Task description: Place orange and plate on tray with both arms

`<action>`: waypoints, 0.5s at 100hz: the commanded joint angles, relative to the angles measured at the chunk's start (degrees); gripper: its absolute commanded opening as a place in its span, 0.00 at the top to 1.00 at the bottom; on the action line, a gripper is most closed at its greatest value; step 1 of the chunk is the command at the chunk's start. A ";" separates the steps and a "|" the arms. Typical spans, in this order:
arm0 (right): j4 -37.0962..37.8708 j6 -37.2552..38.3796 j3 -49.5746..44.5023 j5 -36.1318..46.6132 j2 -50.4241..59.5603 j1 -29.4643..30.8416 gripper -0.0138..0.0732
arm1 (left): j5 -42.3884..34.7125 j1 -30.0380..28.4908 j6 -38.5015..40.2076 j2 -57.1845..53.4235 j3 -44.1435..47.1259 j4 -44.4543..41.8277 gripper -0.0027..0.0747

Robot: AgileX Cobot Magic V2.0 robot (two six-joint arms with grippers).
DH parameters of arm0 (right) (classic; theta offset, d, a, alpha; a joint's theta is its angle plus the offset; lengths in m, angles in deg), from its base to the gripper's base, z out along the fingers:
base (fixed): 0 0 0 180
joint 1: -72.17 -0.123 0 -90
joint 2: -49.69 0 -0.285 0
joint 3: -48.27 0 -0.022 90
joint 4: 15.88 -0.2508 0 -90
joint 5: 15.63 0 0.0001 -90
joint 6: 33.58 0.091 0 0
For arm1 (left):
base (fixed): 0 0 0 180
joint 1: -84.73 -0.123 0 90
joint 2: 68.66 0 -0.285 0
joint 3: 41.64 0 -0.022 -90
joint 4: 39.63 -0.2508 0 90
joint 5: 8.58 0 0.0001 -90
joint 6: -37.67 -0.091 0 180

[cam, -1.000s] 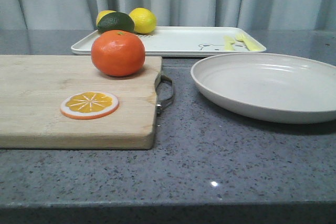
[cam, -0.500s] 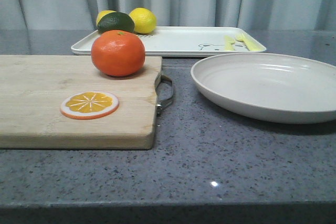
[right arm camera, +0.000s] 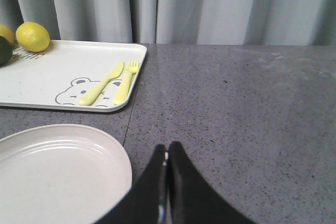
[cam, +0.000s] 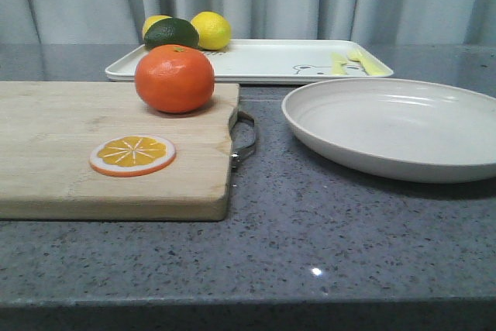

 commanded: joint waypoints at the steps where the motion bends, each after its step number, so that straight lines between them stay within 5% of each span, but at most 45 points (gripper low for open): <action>1: 0.46 -0.01 2.13 5.43 -0.84 0.33 0.92 | -5.21 -0.18 0.00 1.04 -2.23 0.54 0.99; 35: 0.46 -0.01 1.94 4.99 -0.84 0.33 0.92 | -6.50 -0.18 0.00 2.96 -2.57 0.54 0.98; 50: 0.46 -0.01 1.94 4.99 -0.84 0.33 0.92 | -6.38 1.27 0.00 6.22 -3.35 0.54 0.83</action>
